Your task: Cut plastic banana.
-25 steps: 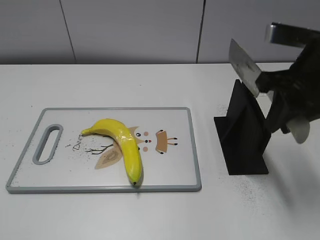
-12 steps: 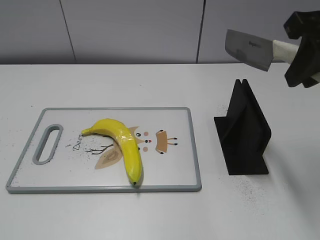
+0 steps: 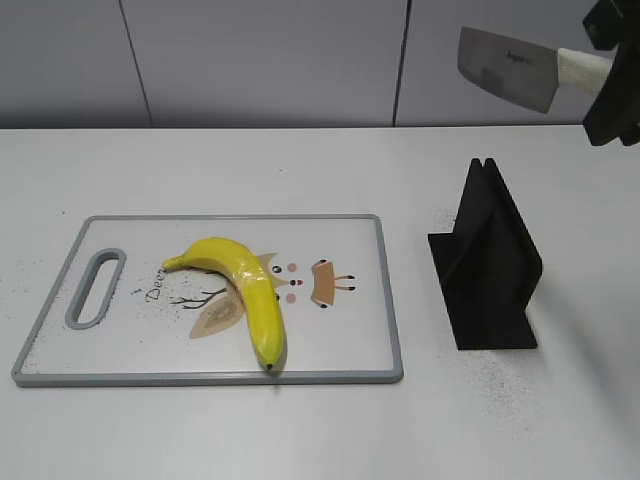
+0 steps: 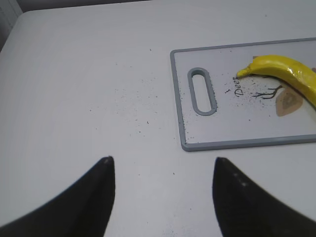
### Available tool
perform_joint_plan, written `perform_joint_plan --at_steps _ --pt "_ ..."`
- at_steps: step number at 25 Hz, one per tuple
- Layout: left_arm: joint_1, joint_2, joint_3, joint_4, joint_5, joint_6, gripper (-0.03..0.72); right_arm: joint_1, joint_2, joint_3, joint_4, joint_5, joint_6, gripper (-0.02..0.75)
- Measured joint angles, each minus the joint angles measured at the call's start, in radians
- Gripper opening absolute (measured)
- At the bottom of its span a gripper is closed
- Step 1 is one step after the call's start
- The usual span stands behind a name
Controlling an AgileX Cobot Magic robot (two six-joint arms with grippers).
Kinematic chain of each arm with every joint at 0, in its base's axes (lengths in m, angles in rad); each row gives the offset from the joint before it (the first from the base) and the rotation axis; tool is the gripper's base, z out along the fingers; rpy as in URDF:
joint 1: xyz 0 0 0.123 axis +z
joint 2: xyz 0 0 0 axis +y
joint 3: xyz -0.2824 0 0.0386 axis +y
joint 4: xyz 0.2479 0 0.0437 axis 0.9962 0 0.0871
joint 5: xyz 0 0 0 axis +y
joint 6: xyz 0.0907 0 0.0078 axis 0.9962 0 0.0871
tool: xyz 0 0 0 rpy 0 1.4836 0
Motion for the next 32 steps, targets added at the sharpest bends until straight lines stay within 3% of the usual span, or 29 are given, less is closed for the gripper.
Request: perform_joint_plan --at_steps 9,14,19,24,28,32 --pt "0.000 0.408 -0.110 0.000 -0.045 0.008 0.585 0.000 0.000 0.000 -0.006 -0.029 -0.072 0.164" --pt "0.000 0.655 -0.205 -0.002 -0.078 0.074 0.585 0.000 0.002 0.000 0.011 -0.052 -0.310 0.164" --pt "0.000 0.836 -0.360 -0.074 -0.074 0.301 0.585 0.000 0.040 -0.004 0.117 -0.054 -0.599 0.164" --pt "0.000 0.985 -0.523 -0.252 -0.040 0.631 0.585 0.007 0.110 -0.010 0.266 -0.048 -0.900 0.164" --pt "-0.001 1.083 -0.589 -0.358 -0.037 0.877 0.585 0.051 0.170 -0.028 0.216 -0.049 -1.085 0.164" --pt "-0.043 1.179 -0.640 -0.396 -0.041 1.030 0.585 0.090 0.261 -0.093 0.189 -0.057 -1.146 0.164"
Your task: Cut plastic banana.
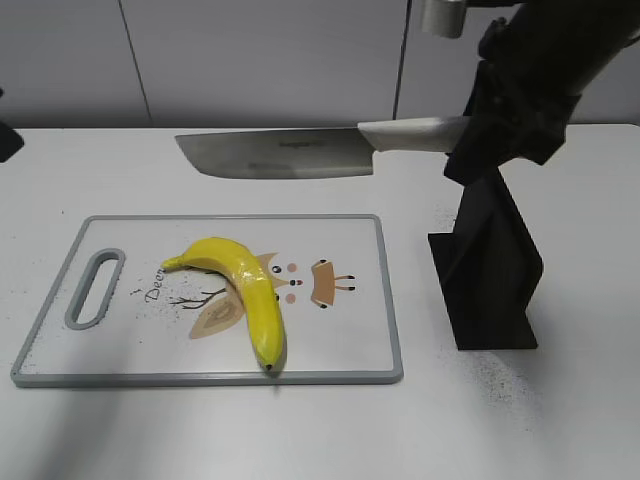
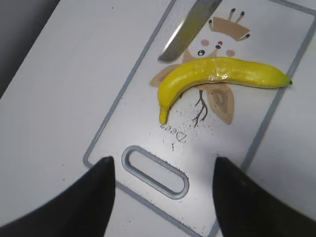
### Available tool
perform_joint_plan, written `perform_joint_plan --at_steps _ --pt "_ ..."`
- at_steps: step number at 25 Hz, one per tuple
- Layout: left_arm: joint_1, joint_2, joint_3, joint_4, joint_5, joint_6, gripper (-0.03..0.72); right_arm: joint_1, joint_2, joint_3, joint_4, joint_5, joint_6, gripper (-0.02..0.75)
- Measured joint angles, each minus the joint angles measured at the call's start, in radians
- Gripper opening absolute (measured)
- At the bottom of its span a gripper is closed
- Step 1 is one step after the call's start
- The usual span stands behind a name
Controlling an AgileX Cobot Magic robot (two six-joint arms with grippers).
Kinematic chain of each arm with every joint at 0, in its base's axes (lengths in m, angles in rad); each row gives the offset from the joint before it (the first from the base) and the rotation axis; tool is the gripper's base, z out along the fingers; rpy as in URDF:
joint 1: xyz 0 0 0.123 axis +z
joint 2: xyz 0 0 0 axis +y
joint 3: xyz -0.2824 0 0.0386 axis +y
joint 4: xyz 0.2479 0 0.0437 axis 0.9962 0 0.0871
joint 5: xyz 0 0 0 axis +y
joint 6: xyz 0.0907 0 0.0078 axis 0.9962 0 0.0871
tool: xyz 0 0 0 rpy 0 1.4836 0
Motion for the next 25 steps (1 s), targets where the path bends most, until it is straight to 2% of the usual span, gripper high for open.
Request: perform_joint_plan --at_steps 6,11,17,19,22,24,25 --pt "-0.117 0.139 -0.093 0.001 -0.007 0.119 0.585 0.055 0.159 -0.139 0.004 0.011 -0.140 0.164" --pt "-0.191 0.242 -0.121 0.074 -0.011 0.162 0.585 0.060 0.245 -0.248 0.044 0.031 -0.228 0.164" --pt "-0.211 0.350 -0.124 0.115 -0.076 0.196 0.580 0.060 0.255 -0.266 0.091 0.050 -0.333 0.164" --pt "-0.211 0.369 -0.124 0.115 -0.092 0.203 0.550 0.060 0.264 -0.266 0.092 0.050 -0.345 0.164" --pt "-0.213 0.378 -0.124 0.116 -0.095 0.205 0.404 0.060 0.268 -0.266 0.093 0.034 -0.351 0.164" --pt "-0.213 0.379 -0.124 0.116 -0.093 0.206 0.195 0.060 0.268 -0.266 0.093 0.015 -0.351 0.164" --pt "-0.213 0.379 -0.124 0.116 -0.092 0.208 0.115 0.060 0.268 -0.266 0.093 0.008 -0.351 0.164"
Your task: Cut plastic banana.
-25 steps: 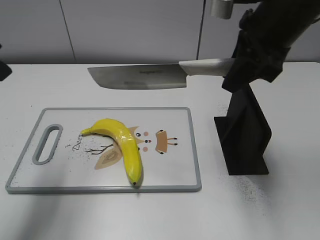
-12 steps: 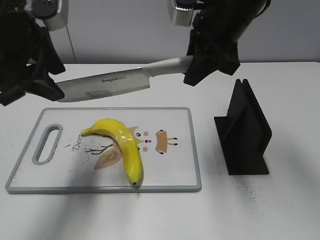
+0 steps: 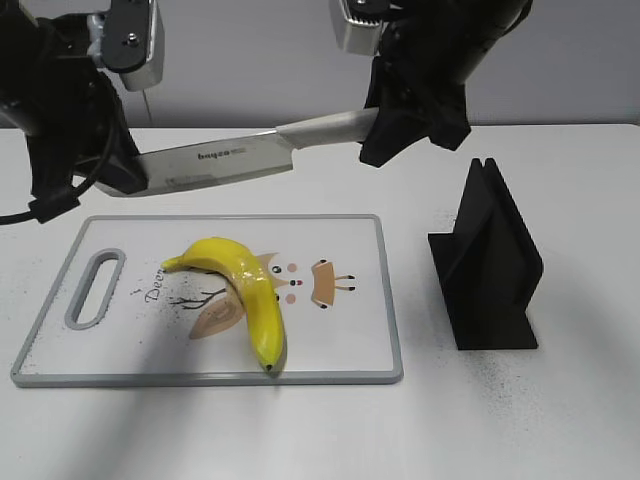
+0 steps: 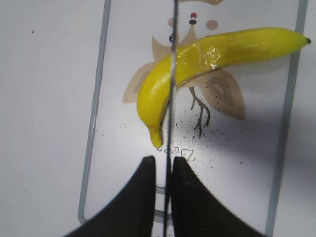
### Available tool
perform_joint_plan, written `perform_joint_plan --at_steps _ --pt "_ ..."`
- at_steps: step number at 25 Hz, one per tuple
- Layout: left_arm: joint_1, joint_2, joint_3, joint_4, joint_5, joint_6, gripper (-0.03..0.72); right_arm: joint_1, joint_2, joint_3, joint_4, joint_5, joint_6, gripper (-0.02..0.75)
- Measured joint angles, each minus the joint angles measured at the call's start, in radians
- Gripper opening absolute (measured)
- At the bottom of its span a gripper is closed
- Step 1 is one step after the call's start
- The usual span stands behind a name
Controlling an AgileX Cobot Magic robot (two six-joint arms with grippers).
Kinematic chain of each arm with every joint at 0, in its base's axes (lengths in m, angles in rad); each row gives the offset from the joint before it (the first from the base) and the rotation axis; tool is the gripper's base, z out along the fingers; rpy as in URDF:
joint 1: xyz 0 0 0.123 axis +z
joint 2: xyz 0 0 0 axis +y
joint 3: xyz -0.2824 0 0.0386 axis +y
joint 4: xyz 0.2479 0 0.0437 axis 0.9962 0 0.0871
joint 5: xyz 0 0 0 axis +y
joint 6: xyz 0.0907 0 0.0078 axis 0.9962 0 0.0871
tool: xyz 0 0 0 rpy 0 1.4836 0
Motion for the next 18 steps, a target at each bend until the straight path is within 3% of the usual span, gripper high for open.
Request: perform_joint_plan --at_steps 3,12,18 --pt "0.000 0.000 0.000 0.000 0.000 0.001 0.019 -0.001 0.000 0.000 0.000 -0.013 -0.001 0.164" --pt "-0.001 0.065 0.009 -0.005 -0.015 -0.107 -0.006 -0.001 0.090 -0.001 -0.021 -0.020 0.034 0.164" --pt "-0.055 0.215 0.214 -0.051 -0.286 -0.124 -0.004 0.003 0.297 0.000 -0.099 -0.010 0.091 0.176"
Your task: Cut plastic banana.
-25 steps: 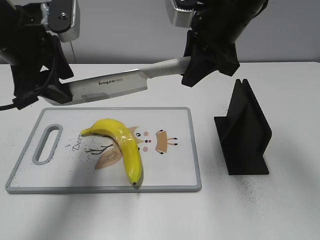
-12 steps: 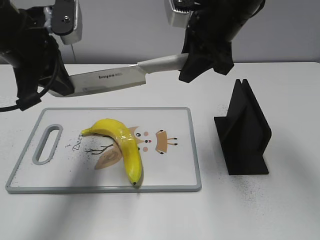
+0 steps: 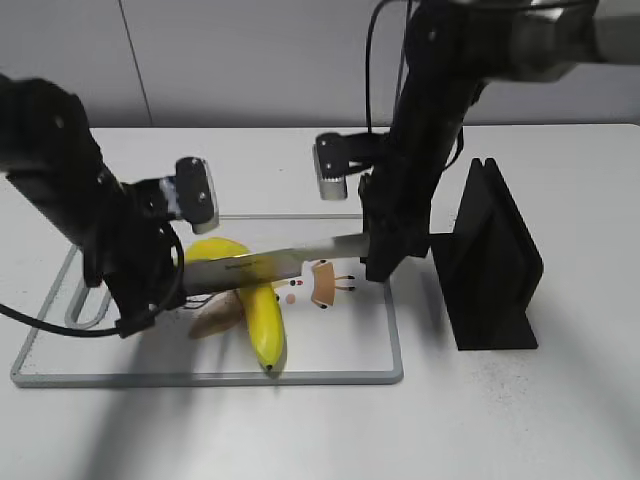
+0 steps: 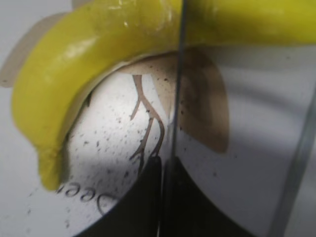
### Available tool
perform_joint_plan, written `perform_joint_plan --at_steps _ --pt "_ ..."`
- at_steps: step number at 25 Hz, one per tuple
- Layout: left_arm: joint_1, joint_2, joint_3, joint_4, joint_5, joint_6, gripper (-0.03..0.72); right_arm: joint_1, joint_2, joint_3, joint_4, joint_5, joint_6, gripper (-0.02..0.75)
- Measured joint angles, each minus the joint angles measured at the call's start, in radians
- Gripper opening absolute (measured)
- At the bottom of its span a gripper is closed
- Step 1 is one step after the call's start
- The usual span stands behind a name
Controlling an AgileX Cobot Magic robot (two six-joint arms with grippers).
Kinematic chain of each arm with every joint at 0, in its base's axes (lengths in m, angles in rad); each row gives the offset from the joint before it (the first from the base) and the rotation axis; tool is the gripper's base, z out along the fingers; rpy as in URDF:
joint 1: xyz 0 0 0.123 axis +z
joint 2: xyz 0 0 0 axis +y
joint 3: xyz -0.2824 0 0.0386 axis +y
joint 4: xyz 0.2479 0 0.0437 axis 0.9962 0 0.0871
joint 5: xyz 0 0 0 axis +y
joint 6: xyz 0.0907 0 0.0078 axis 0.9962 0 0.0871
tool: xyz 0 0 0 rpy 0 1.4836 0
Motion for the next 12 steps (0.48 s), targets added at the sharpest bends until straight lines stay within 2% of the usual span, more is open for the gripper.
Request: perform_joint_plan --at_steps 3,12 --pt "-0.023 0.078 0.020 -0.001 -0.062 -0.004 -0.004 -0.001 0.080 -0.010 -0.008 0.007 -0.002 0.209" --pt "-0.025 0.076 0.002 0.018 -0.044 -0.006 -0.006 0.000 0.065 -0.015 -0.017 -0.008 0.006 0.208"
